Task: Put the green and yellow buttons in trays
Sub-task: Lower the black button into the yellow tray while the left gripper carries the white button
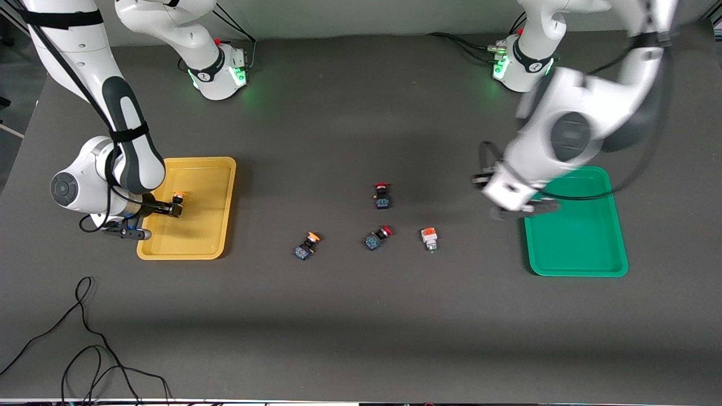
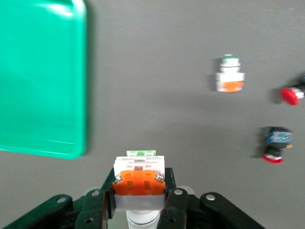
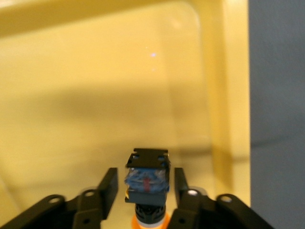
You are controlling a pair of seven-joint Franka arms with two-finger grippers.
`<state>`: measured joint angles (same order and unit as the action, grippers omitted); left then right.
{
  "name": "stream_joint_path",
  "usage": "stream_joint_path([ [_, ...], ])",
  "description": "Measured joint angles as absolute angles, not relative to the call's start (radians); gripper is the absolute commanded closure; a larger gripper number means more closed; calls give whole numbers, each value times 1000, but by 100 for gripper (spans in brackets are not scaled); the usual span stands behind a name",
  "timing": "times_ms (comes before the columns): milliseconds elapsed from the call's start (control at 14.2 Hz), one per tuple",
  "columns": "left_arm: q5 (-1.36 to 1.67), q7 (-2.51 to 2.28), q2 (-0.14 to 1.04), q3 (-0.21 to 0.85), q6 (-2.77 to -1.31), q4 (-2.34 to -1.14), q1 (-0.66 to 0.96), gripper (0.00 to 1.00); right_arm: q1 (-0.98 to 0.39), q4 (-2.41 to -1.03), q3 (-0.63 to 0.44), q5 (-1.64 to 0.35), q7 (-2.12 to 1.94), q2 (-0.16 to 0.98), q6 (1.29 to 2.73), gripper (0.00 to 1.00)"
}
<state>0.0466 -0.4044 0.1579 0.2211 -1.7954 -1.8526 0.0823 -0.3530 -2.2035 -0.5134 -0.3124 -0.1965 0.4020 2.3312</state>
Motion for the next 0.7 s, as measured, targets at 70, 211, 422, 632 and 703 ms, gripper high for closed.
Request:
stream_joint_path([
  [70,46,-318,149,218,-1774,-1854,17,79,-365,-2173,-513,-314,-187,393,2290,0],
  [211,29,-176,148,214,-1790,-1876,-91,79,-386,-2061,-510,-315,-119,380,2154,0],
  [422,5,-60,188,213,-1989,-1993,-175,78,-447,-1875,-476,-315,80,390,2039,0],
  [632,-40,-37,295,214,-2259,-2128,-194,77,-495,-1728,-391,-335,322,459,2035,0],
  [703,-57,-37,338,214,-2329,-2151,-197,77,-498,-1684,-348,-348,413,488,2035,0],
])
